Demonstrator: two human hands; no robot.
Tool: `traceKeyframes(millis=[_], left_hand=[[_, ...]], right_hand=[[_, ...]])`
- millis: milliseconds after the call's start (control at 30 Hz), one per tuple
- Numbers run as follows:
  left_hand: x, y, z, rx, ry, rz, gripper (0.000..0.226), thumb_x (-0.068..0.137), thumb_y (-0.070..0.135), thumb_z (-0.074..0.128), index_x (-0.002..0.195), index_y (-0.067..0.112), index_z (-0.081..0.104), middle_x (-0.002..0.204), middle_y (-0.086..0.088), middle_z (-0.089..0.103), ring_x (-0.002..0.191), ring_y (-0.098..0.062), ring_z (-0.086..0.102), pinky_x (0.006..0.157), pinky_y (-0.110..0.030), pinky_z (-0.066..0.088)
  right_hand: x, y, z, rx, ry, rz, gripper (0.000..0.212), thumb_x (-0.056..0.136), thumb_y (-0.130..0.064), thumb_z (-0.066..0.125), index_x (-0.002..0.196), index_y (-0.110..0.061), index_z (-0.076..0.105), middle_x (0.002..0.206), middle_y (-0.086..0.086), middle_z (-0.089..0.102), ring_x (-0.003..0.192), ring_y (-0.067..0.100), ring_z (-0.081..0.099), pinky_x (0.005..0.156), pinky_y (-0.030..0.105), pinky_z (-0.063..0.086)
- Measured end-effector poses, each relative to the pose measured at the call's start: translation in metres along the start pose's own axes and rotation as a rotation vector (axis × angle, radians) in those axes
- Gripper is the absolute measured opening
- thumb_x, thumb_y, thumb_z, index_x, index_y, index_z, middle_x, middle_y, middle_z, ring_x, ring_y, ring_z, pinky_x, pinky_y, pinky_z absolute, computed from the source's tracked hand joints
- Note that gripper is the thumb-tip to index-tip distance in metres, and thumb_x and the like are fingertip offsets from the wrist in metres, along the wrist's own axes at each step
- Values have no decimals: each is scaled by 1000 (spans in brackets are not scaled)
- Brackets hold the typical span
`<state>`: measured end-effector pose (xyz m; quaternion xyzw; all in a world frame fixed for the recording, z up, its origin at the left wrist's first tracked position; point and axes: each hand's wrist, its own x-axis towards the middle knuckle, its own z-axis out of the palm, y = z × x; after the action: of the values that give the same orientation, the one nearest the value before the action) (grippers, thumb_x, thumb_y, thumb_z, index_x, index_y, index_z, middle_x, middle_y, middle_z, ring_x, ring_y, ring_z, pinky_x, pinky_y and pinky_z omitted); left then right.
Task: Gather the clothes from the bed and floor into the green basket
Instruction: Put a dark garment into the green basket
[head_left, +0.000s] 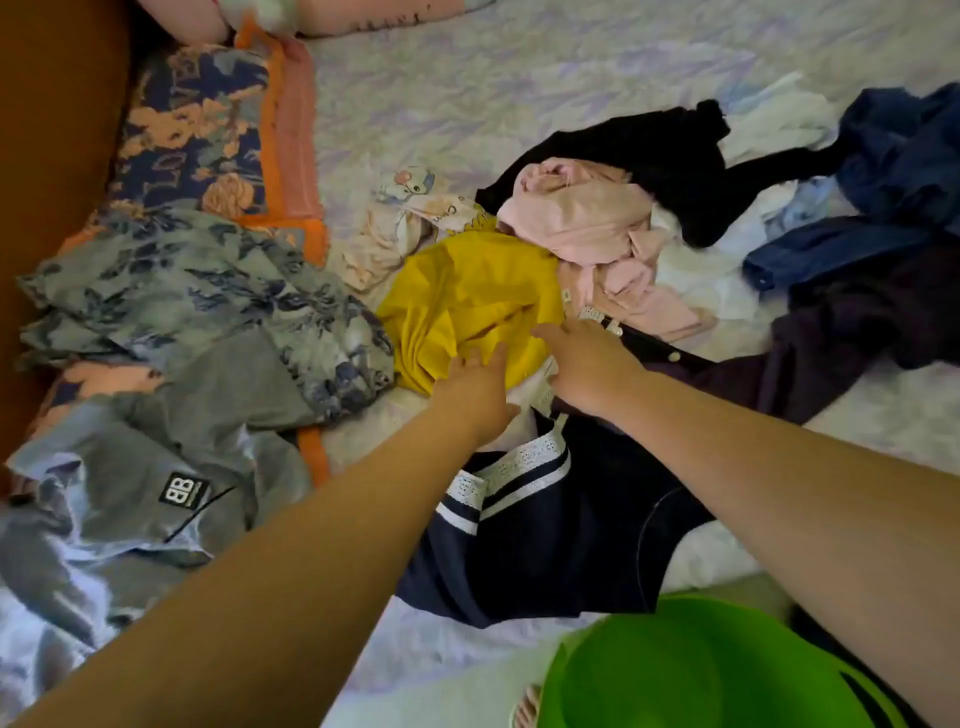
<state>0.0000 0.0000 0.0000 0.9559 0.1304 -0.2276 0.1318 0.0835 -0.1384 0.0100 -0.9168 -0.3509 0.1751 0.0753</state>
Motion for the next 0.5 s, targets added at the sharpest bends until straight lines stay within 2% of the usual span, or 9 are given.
traceKeyframes(millis=[100,167,267,333,433,500], left_hand=[[7,6,31,-1,-60,-9,66,91,41,58,144,13,30,136,-15,51,124,-34,48,96,-41,44],[8,13,56,10,-63,-1,57,91,39,60,134,12,38,122,-12,60,112,-31,58,86,-37,45],[6,26,83,219,80,83,41,90,30,62,121,14,42,115,-8,59,107,-28,55,79,-35,43],[7,34,98,250,122,176,34,89,21,61,118,14,45,113,-7,56,106,-28,53,77,-36,42],[3,49,122,111,49,320,21,93,17,53,112,12,47,102,-11,59,93,-32,58,71,-40,46],[2,59,139,106,-33,390,21,96,20,48,113,9,48,98,-14,61,88,-34,59,65,-39,41]], right_hand=[[-7,13,30,-4,-69,58,52,92,-16,53,142,-20,39,133,13,48,123,35,43,97,44,41],[-17,23,53,-22,-134,95,50,92,-17,53,140,-20,40,132,13,48,123,34,43,96,45,42],[-31,40,82,-18,-199,140,51,93,-18,52,142,-21,38,133,12,45,123,34,43,97,44,42],[-40,52,98,14,-263,180,46,93,-14,52,138,-22,43,132,11,44,121,33,45,96,43,43],[-54,69,117,15,-405,223,30,92,-11,55,120,-21,56,125,11,47,112,32,53,94,42,48],[-61,75,129,-28,-524,244,27,91,-11,54,116,-20,60,125,9,49,113,32,54,94,43,49]])
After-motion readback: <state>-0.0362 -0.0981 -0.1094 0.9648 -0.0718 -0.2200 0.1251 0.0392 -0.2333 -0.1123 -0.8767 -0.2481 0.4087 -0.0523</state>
